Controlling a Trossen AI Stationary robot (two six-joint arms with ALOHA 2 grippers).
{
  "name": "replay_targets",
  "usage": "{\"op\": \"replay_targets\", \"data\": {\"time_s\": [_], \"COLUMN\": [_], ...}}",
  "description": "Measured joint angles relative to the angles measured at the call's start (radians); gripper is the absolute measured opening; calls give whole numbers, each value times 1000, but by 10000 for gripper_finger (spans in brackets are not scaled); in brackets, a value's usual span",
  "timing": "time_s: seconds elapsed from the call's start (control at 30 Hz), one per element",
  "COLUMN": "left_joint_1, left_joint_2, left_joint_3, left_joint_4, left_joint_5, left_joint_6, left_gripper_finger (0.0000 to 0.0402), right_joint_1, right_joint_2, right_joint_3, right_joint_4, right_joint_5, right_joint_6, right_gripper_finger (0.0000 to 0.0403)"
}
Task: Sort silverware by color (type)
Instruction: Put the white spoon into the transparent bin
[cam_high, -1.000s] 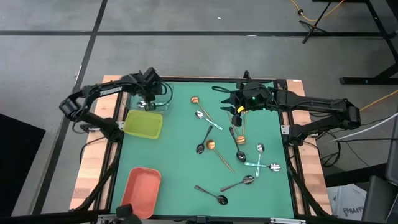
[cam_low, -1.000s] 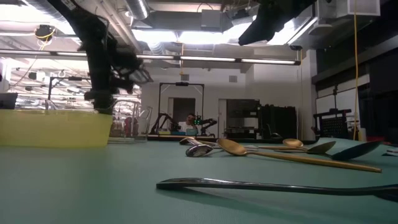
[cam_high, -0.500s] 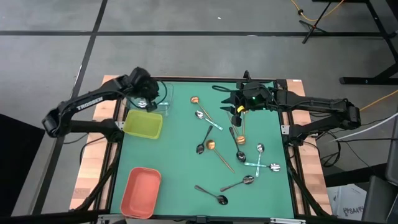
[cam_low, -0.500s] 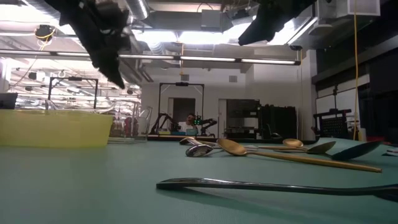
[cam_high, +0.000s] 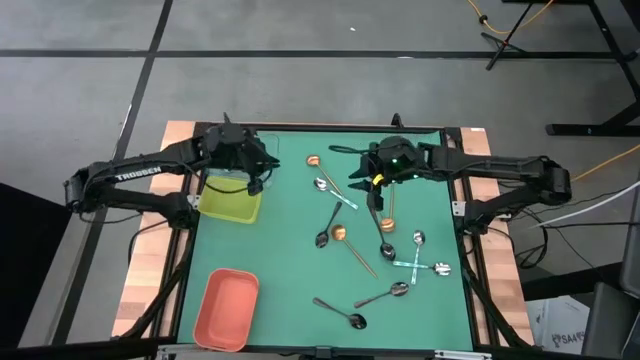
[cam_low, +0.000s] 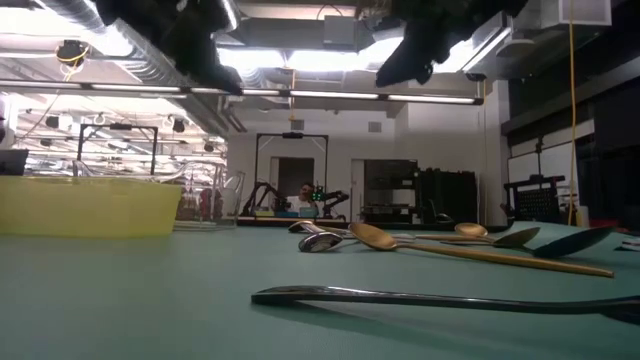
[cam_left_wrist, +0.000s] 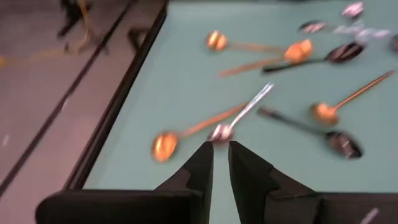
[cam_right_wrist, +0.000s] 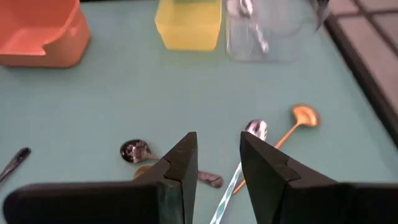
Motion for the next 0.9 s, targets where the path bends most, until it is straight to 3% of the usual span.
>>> {"op": "replay_targets", "data": {"time_s": [0.33, 0.6, 0.9], "left_joint_1": [-141, -170, -170], "left_joint_2": [0, 0, 0], "left_joint_3": [0, 0, 0], "left_joint_4": [151, 148, 147], "left_joint_5": [-6, -8, -40], "left_joint_6": [0, 0, 0], "left_gripper_finger": [43, 43, 43], "right_joint_1": [0, 0, 0], "right_joint_2": [150, 282, 384], "right_joint_3": [0, 0, 0], "right_joint_4": [1, 3, 3], "right_joint_5": [2, 3, 77], "right_joint_6": [27, 51, 58], "right_gripper_finger": [111, 111, 111]}}
